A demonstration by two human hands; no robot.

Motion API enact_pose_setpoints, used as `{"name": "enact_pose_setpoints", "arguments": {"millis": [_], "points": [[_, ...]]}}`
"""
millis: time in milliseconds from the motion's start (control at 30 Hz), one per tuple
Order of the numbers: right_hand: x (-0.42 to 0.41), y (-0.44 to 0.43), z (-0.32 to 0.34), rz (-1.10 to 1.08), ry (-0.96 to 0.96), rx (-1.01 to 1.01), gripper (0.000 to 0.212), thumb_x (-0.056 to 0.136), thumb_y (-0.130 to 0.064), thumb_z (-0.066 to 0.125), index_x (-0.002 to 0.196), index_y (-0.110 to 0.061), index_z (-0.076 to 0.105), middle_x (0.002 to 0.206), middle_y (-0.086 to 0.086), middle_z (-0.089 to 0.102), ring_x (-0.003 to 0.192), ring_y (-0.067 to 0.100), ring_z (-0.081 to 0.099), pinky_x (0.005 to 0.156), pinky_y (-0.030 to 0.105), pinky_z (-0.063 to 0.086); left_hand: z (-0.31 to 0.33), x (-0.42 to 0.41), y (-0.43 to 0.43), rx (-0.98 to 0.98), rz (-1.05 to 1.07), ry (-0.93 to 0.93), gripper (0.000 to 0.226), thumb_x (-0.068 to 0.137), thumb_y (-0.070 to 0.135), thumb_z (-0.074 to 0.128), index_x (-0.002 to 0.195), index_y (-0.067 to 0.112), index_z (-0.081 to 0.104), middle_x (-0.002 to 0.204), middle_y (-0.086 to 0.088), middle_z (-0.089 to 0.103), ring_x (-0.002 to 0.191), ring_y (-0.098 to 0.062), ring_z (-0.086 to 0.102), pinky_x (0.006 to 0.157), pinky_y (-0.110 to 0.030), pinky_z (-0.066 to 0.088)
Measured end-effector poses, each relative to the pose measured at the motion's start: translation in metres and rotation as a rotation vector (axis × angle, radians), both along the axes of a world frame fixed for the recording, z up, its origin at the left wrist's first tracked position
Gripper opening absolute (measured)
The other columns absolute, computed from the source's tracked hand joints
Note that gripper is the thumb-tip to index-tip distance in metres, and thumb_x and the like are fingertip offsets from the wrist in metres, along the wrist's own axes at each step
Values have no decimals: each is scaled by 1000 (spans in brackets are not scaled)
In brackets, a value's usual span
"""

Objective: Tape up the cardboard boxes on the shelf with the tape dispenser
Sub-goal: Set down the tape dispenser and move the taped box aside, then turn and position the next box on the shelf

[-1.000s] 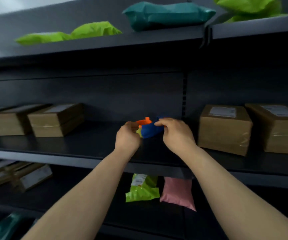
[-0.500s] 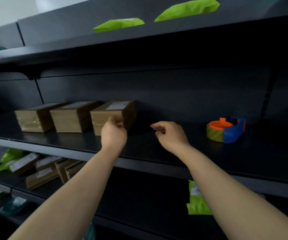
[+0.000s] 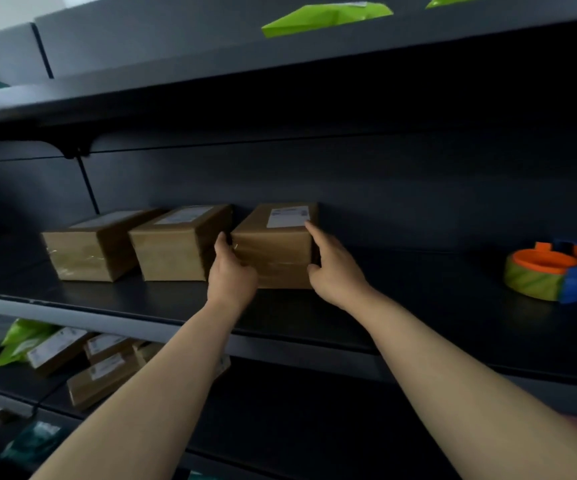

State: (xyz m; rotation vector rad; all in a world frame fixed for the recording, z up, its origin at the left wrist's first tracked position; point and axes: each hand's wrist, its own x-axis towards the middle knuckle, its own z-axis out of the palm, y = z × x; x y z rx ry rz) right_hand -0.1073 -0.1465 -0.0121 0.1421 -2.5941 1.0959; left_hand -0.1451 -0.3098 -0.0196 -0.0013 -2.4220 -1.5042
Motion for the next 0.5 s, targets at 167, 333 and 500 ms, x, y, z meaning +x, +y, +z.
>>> {"name": "enact_pose_setpoints", "arguments": {"millis": [167, 333, 500], "points": [[-3, 5, 3, -73, 36, -16, 61, 93, -1, 48, 143, -33, 32, 148, 0, 37, 130, 21, 42, 97, 29, 39, -5, 0, 6, -23, -28, 24, 73, 88, 7, 51, 152, 20, 19, 151, -3, 32, 134, -27, 37, 103, -38, 35], [24, 24, 12, -303, 222, 89, 41, 89, 1, 49, 117, -29, 56, 128, -4, 52, 113, 16, 54, 86, 27, 46, -8, -6, 32, 60, -127, 21, 72, 87, 42, 64, 148, 24, 29, 142, 0, 42, 126, -24, 46, 104, -46, 41], [53, 44, 14, -207, 179, 12, 43, 92, -1, 46, 109, -35, 64, 108, -18, 64, 97, 0, 62, 85, 23, 50, -12, -7, 65, 173, -161, 37, 64, 97, 34, 53, 152, 18, 24, 153, -3, 31, 136, -24, 37, 111, -38, 31]]}}
